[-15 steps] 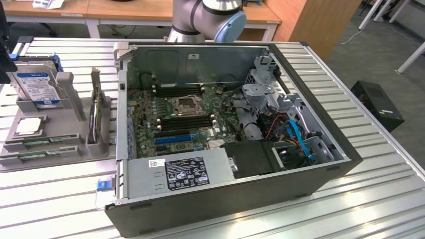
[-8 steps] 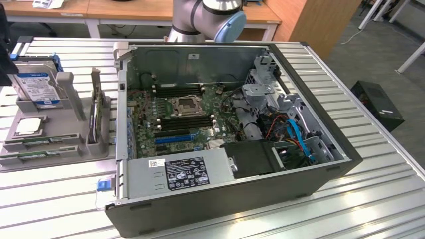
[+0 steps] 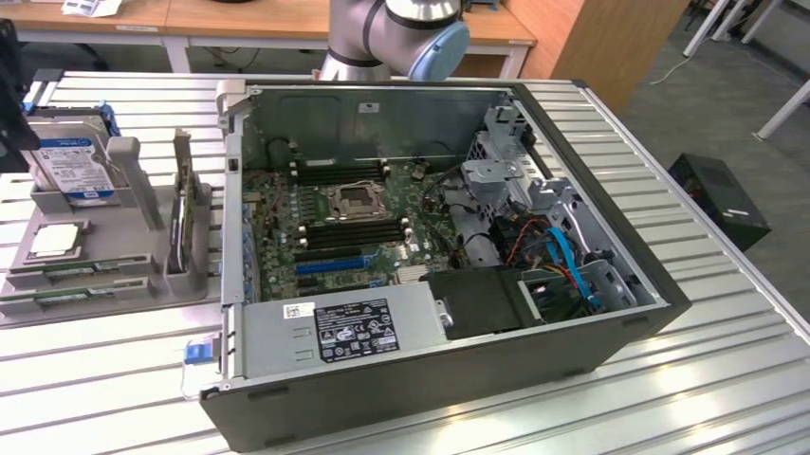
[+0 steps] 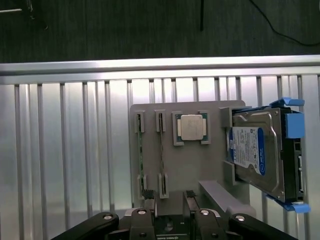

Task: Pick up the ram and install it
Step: 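Pick up the ram and move it above insertion slot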

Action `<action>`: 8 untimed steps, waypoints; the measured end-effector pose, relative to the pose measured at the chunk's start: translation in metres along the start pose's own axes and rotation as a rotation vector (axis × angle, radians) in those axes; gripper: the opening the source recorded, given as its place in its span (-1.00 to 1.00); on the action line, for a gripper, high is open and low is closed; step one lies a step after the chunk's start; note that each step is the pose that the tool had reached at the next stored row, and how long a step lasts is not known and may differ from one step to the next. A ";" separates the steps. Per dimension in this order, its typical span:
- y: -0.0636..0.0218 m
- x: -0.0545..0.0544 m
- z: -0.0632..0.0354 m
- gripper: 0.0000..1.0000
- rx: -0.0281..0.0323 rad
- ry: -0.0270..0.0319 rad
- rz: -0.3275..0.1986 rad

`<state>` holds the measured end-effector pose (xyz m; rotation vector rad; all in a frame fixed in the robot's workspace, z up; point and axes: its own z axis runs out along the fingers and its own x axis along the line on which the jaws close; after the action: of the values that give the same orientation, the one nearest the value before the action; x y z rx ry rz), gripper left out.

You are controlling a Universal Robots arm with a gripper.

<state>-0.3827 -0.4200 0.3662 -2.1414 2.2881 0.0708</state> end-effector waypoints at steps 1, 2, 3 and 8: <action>0.0000 0.000 0.0013 -0.29 -0.0001 0.0001 0.000; -0.0001 0.000 0.0027 -0.29 0.0000 0.0001 0.000; -0.0001 0.000 0.0042 -0.29 0.0000 0.0000 0.000; -0.0003 0.000 0.0105 -0.29 0.0000 0.0001 0.000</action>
<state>-0.3827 -0.4200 0.3557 -2.1414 2.2882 0.0708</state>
